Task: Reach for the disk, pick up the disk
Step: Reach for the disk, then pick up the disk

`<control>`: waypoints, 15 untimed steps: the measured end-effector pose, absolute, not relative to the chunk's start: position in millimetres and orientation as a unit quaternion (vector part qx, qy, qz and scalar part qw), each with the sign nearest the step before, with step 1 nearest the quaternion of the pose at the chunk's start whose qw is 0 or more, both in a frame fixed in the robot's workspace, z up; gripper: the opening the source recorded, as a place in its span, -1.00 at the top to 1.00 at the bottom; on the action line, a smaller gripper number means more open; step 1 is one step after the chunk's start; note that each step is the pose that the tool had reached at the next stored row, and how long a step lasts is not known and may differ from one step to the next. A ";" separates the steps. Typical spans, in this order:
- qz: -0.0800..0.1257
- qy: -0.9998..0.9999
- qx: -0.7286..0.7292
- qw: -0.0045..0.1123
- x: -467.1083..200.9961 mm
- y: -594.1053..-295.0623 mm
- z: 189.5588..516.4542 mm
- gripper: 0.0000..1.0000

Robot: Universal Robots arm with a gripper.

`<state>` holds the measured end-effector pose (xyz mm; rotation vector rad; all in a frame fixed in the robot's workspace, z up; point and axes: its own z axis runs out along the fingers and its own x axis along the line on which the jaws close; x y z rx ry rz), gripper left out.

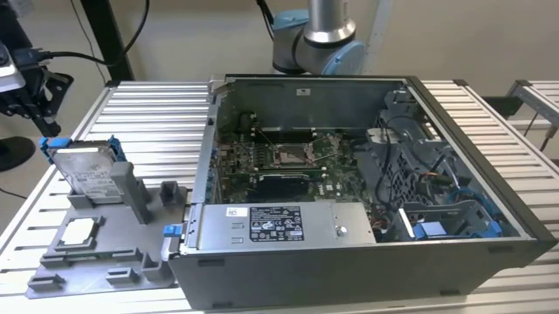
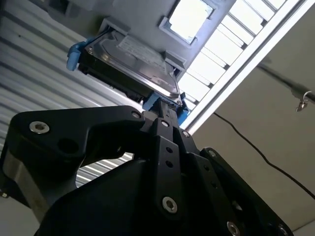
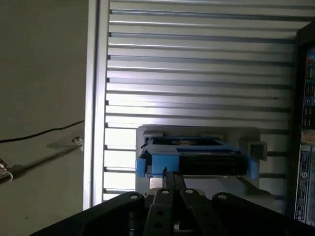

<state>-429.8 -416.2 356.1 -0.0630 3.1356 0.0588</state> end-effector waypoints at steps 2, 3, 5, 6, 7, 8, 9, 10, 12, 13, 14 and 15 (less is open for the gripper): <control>0.018 0.999 -0.037 0.002 -429.9 -416.0 356.2 1.00; 0.018 0.999 -0.045 0.002 -430.0 -416.0 356.2 1.00; 0.018 0.998 -0.064 0.001 -430.0 -415.9 356.2 1.00; 0.018 0.997 -0.073 0.001 -430.0 -415.9 356.2 1.00; 0.018 0.997 -0.081 0.001 -430.0 -415.9 356.2 1.00; 0.018 0.996 -0.090 0.001 -430.0 -415.9 356.2 1.00; 0.018 0.995 -0.100 0.001 -430.0 -415.9 356.2 1.00; 0.018 0.994 -0.109 0.001 -429.9 -415.9 356.2 1.00; 0.018 0.992 -0.127 0.000 -430.0 -415.9 356.2 1.00; 0.018 0.990 -0.139 0.000 -429.9 -415.9 356.2 1.00; 0.018 0.989 -0.148 0.000 -429.9 -415.9 356.2 1.00; 0.018 0.987 -0.157 0.000 -430.0 -415.9 356.2 1.00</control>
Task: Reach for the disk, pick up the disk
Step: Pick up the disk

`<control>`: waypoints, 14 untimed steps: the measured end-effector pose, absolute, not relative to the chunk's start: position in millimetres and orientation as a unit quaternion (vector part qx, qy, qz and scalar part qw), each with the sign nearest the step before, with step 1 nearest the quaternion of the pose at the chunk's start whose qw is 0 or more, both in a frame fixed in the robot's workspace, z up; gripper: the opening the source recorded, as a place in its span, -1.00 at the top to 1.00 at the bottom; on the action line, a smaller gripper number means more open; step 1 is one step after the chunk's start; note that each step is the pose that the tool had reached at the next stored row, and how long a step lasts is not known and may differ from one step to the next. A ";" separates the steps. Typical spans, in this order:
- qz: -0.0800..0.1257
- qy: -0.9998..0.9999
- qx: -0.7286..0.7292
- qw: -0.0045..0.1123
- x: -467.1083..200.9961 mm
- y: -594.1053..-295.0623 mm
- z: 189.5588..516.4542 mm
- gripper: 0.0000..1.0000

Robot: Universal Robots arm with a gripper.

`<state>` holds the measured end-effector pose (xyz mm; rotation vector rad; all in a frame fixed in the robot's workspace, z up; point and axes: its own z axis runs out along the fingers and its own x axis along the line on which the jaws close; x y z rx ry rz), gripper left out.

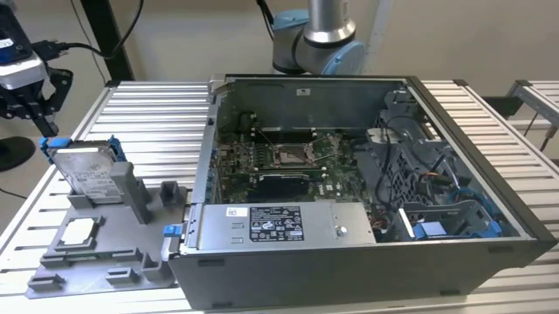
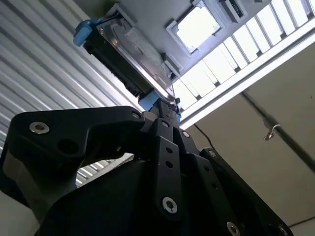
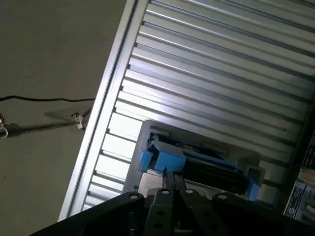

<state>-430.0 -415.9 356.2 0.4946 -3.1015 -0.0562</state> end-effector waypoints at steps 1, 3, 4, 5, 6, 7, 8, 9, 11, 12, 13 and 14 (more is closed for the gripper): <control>-0.018 -0.986 0.166 0.000 -430.0 -415.9 356.2 1.00; -0.018 -0.983 0.184 0.001 -429.9 -415.9 356.2 1.00; -0.018 -0.981 0.193 0.001 -430.0 -415.9 356.2 1.00; -0.018 -0.979 0.202 0.001 -429.9 -415.9 356.2 1.00; -0.018 -0.977 0.211 0.001 -429.9 -415.9 356.2 1.00; -0.018 -0.975 0.220 0.001 -429.9 -415.9 356.2 1.00; -0.018 -0.973 0.229 0.002 -429.9 -415.9 356.2 1.00; -0.018 -0.971 0.237 0.002 -429.9 -415.9 356.2 1.00; -0.018 -0.967 0.255 0.002 -429.9 -415.9 356.2 1.00; -0.018 -0.964 0.264 0.002 -430.0 -415.9 356.2 1.00; -0.018 -0.962 0.273 0.002 -429.9 -415.9 356.2 1.00; -0.017 -0.960 0.281 0.002 -429.9 -415.9 356.2 1.00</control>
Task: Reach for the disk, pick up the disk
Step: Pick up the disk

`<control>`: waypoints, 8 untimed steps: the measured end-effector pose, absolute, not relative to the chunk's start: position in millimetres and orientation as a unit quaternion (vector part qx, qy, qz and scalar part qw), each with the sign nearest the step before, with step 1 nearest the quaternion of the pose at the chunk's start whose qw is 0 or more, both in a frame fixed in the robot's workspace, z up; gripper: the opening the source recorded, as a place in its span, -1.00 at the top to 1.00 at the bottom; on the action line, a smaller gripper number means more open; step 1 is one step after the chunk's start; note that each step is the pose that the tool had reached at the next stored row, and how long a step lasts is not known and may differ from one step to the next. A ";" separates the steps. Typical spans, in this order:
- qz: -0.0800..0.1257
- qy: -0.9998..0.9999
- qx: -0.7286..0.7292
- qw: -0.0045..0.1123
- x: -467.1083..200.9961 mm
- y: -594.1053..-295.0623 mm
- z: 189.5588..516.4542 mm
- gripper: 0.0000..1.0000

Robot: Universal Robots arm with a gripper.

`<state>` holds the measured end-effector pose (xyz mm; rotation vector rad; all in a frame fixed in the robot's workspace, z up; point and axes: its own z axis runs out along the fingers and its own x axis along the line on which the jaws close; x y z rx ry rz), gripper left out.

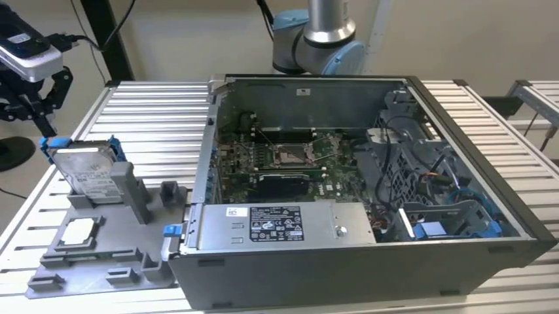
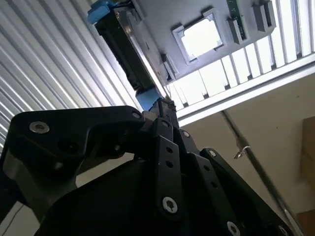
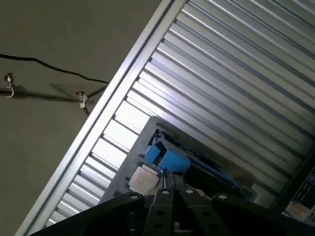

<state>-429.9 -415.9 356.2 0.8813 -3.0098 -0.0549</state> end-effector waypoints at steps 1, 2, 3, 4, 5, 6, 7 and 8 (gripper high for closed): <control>-0.017 -0.957 0.290 0.003 -429.9 -415.9 356.2 1.00; -0.017 -0.954 0.299 0.003 -429.9 -415.9 356.2 1.00; -0.017 -0.951 0.307 0.003 -429.9 -415.9 356.2 1.00; -0.017 -0.948 0.316 0.003 -429.9 -415.9 356.2 1.00; -0.017 -0.946 0.325 0.003 -429.9 -415.9 356.2 1.00; -0.017 -0.943 0.333 0.004 -429.9 -415.9 356.2 1.00; -0.017 -0.940 0.342 0.004 -429.9 -416.0 356.2 1.00; -0.017 -0.936 0.351 0.004 -429.9 -416.0 356.2 1.00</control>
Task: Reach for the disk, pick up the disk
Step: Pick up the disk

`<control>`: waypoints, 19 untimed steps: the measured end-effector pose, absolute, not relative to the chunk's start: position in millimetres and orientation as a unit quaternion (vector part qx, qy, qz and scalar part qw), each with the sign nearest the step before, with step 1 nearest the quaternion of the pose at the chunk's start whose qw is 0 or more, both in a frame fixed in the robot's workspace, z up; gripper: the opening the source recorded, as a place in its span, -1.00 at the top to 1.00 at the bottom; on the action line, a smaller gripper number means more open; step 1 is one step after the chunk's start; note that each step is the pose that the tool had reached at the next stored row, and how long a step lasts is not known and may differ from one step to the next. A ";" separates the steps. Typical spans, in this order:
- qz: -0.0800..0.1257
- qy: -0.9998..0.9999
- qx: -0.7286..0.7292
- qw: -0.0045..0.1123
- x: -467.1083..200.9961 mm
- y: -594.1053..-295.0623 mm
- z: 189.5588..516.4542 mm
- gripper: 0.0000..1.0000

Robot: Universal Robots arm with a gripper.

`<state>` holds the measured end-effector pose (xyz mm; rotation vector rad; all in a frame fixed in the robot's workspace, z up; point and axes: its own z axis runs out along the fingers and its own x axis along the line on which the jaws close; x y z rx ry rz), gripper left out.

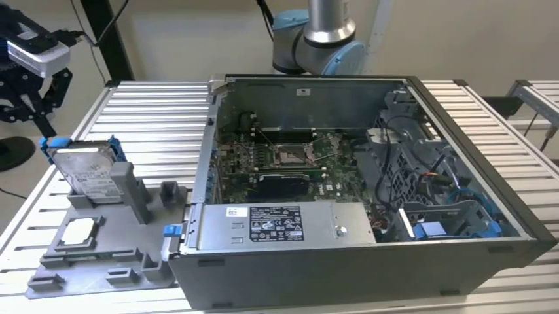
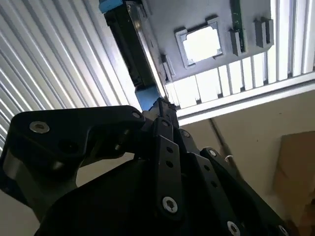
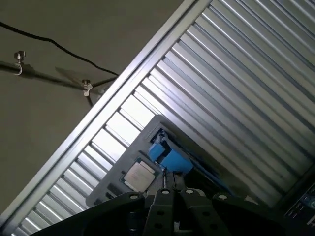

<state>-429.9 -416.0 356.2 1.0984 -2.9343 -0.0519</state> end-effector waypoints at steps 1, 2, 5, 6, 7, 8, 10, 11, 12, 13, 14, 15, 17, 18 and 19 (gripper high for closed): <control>-0.016 -0.933 0.359 0.004 -429.9 -416.0 356.2 1.00; -0.016 -0.925 0.378 0.005 -430.0 -416.0 356.2 1.00; -0.011 -0.907 0.422 0.007 -430.1 -415.0 356.3 1.00; -0.011 -0.902 0.431 0.008 -430.1 -414.7 356.2 1.00; -0.010 -0.896 0.444 0.008 -430.1 -414.8 356.2 1.00; -0.010 -0.892 0.452 0.008 -430.1 -414.7 356.2 1.00; -0.009 -0.884 0.468 0.008 -430.1 -414.6 356.2 1.00; -0.008 -0.880 0.474 0.008 -430.1 -414.6 356.2 1.00; -0.008 -0.877 0.481 0.007 -430.1 -414.6 356.2 1.00; -0.007 -0.873 0.488 0.007 -430.1 -414.5 356.2 1.00; -0.007 -0.869 0.495 0.007 -430.1 -414.5 356.2 1.00; -0.007 -0.865 0.502 0.007 -430.1 -414.4 356.2 1.00; -0.006 -0.858 0.513 0.006 -430.1 -413.9 356.2 1.00; -0.005 -0.855 0.518 0.006 -430.0 -413.6 356.1 1.00; -0.005 -0.852 0.524 0.005 -430.0 -413.2 356.1 1.00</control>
